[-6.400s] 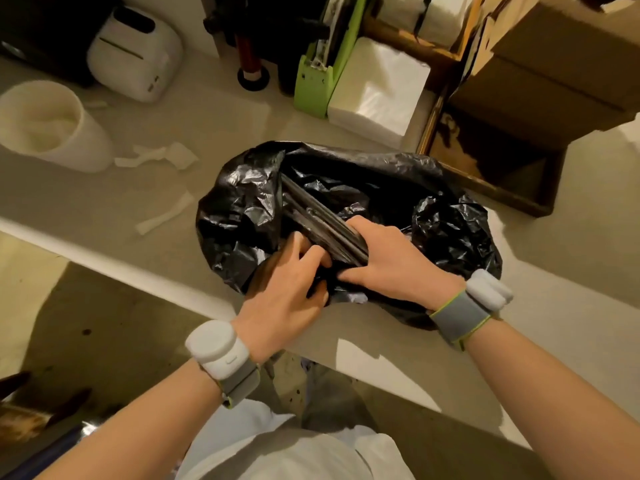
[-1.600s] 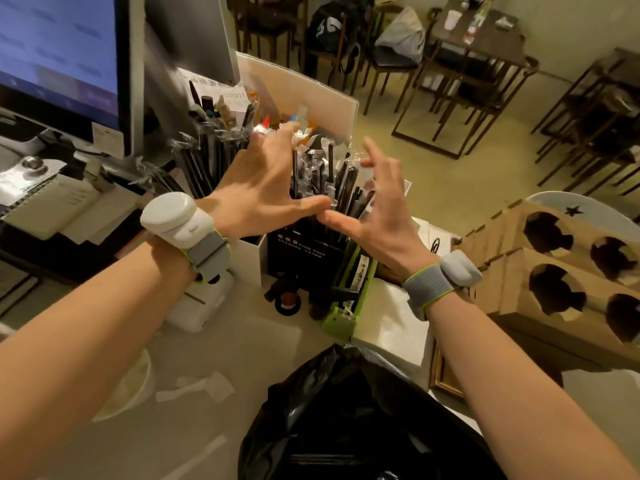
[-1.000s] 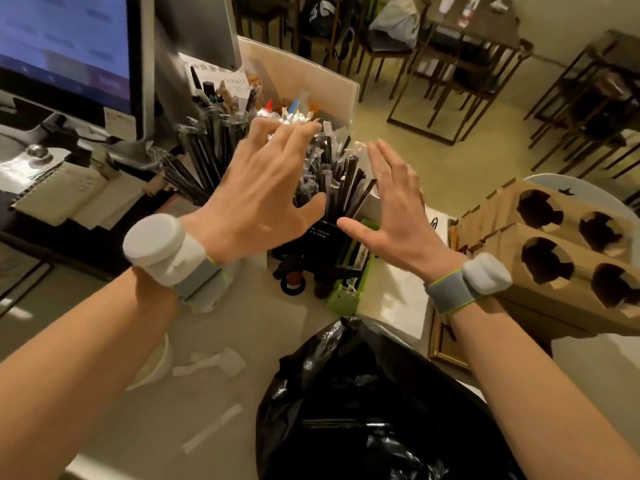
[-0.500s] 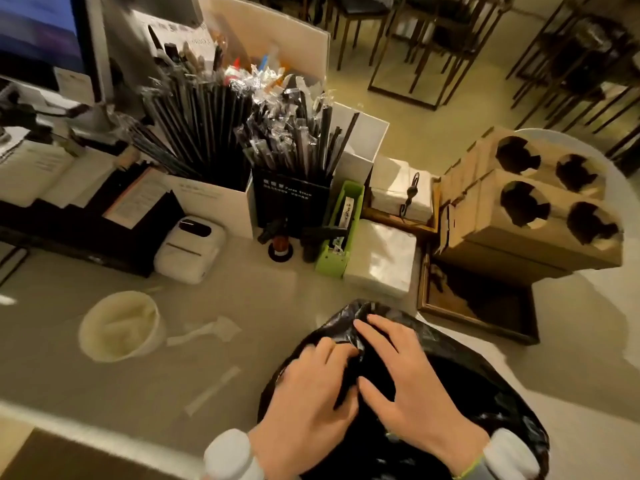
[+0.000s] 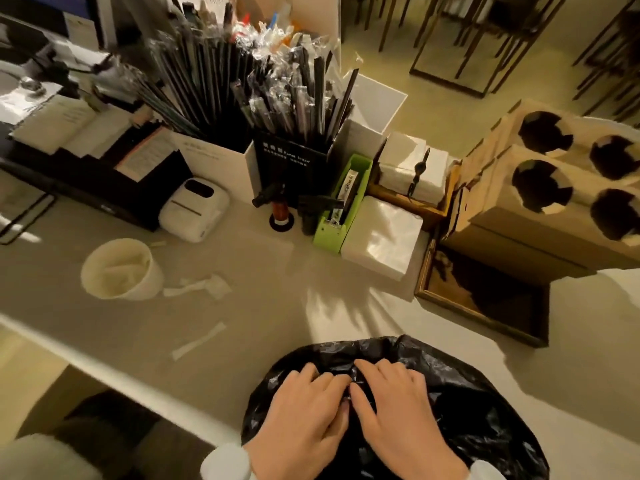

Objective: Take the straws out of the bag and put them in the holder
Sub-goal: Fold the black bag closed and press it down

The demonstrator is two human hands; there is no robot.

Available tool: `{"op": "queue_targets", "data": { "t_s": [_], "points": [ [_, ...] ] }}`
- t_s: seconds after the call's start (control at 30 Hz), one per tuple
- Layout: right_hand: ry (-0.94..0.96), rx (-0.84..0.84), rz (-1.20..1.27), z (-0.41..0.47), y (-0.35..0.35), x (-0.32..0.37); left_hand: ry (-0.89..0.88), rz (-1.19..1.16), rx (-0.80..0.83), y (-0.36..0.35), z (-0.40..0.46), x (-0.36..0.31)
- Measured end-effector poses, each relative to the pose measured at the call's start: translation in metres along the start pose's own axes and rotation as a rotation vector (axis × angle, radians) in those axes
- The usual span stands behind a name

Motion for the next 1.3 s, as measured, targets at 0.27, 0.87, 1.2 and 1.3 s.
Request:
{"op": "queue_targets", "data": {
  "t_s": [0.27, 0.87, 1.2, 1.3],
  "points": [
    [0.300, -0.321, 0.148, 0.035, 0.098, 0.055, 0.071, -0.241, -0.465, 0.100, -0.009, 0.003],
    [0.557, 0.454, -0.024, 0.169, -0.059, 0.224, 0.896, -0.102, -0.255, 0.054, -0.056, 0.218],
    [0.625, 0.313, 0.233, 0.140, -0.060, 0.212, 0.649, -0.205, -0.423, 0.059, -0.060, 0.217],
    [0.619, 0.265, 0.281, 0.142, -0.048, 0.221, 0.659, -0.297, -0.445, 0.072, -0.061, 0.215]
  ]
}}
Point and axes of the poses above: each hand's wrist, its own z-axis towards the middle knuckle, its own y-axis out of the back of the hand, x = y × z, the point moved 6 cm from there along z, towards the middle knuckle, and after that the axes turned 7 degrees about -x, right-handed, at the moved point
